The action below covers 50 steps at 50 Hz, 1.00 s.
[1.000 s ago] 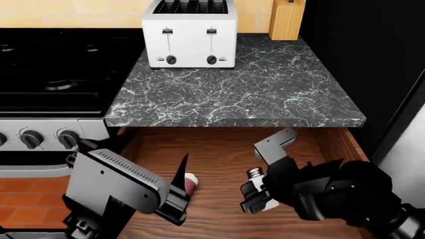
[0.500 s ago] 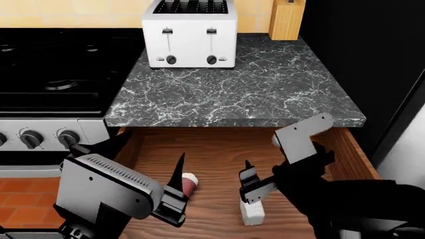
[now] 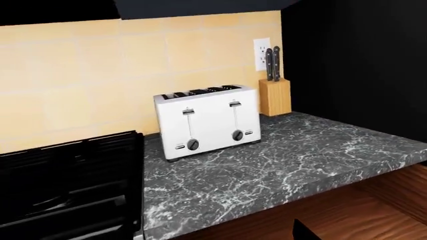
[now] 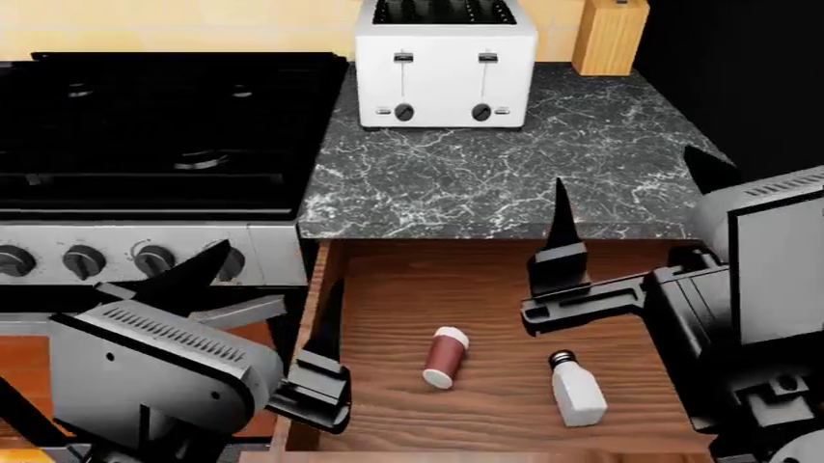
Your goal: Pick and place the shaker into the drawer. Then close the cabinet.
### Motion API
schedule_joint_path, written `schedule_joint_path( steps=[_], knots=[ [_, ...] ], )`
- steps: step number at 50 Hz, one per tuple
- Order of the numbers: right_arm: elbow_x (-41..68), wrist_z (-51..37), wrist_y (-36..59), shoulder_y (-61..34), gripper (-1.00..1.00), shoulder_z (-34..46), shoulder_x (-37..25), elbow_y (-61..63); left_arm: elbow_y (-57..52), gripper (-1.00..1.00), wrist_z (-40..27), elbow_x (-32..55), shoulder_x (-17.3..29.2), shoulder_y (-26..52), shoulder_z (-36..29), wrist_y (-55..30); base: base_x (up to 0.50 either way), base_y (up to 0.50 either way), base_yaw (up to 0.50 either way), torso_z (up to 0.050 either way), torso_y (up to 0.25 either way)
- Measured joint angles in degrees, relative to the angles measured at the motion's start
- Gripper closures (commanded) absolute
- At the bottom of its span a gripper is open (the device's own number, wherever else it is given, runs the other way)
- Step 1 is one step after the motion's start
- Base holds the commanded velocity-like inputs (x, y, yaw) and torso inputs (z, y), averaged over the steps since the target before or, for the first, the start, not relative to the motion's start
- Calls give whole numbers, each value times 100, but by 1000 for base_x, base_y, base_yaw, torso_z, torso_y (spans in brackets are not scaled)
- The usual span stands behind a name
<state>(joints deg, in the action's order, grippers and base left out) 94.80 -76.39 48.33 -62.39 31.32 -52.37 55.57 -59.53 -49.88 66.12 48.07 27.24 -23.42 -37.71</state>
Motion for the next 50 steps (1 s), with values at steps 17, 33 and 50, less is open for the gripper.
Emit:
schedule_joint_path(
  steps=[17, 33, 50],
  knots=[
    [-4, -266, -110, 30, -100, -208, -65, 325, 52, -100, -36, -240, 150, -66, -352, 552, -68, 500, 0, 0, 0],
    [155, -343, 223, 187, -100, -663, 79, 414, 75, -100, -160, -328, 156, 42, -549, 631, -54, 500, 0, 0, 0],
    [412, -386, 910, 523, -100, -1451, 464, 430, 40, -100, -216, -476, 138, 167, -829, 639, -44, 500, 0, 0, 0]
  ],
)
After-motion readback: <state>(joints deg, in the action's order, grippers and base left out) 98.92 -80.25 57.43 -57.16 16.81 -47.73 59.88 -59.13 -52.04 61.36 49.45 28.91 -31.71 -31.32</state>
